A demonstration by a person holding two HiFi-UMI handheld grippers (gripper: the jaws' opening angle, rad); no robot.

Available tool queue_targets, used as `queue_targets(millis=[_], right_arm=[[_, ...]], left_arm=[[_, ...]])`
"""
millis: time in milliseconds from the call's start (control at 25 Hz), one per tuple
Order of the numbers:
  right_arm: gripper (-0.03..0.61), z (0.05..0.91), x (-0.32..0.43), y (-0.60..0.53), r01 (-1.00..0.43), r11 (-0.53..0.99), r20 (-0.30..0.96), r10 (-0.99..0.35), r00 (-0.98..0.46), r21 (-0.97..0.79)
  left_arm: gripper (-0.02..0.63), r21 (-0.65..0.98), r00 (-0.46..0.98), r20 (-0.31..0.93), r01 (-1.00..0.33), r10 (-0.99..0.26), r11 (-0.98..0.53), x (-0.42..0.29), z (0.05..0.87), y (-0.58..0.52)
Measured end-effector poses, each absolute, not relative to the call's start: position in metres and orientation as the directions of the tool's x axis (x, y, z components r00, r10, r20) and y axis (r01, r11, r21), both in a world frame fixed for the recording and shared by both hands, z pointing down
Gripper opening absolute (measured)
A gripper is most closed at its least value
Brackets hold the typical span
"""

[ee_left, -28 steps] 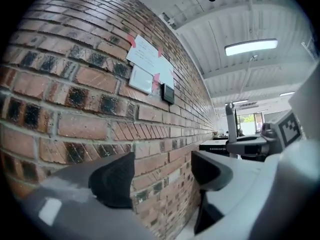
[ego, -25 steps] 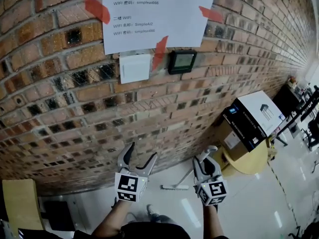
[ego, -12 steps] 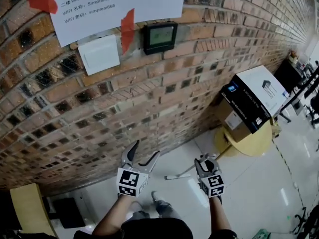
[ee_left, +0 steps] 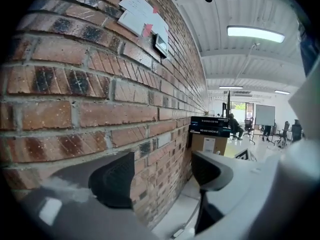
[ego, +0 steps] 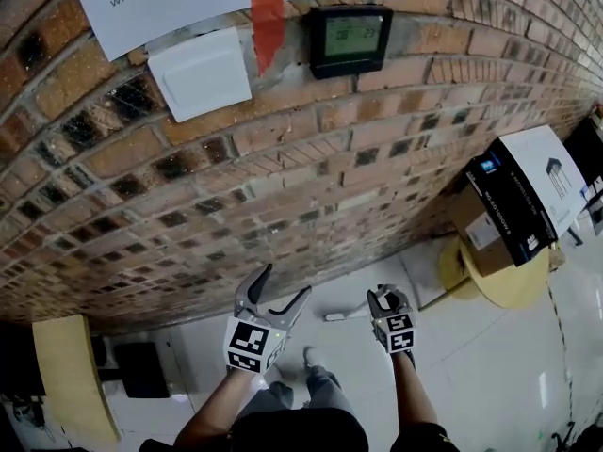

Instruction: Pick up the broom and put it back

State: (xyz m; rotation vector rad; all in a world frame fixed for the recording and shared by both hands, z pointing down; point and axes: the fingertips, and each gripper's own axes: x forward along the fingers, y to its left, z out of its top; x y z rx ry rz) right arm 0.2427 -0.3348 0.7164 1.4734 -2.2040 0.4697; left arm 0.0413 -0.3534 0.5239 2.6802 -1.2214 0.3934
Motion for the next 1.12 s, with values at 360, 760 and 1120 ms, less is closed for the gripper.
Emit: queue_targets(millis=[360,760,1120], right_arm=[[0.109,0.784,0.201,-0.42,-0.885,0.455,0.622,-0.665,-0.413,-0.101],[0.124,0.783,0.17,-0.517,-0.892,0.435,0.645,-0.647,-0.406,-0.126],[0.232,0.776,0.175,-0.509,-0.885,0.436,0.647,-0.631,-0.429,-0.162]], left_arm=[[0.356,0.061,0.49,0.364,-0.861,-0.792,-0.505,-0.03,0.546,-0.349],[0.342,0.084,0.396,0.358,-0.916,-0.846,-0.393,-0.071,0.55,-0.341],[0.342,0.09,0.379,0.324,-0.924,-0.867,-0.371,-0.073,0.545,-0.343]])
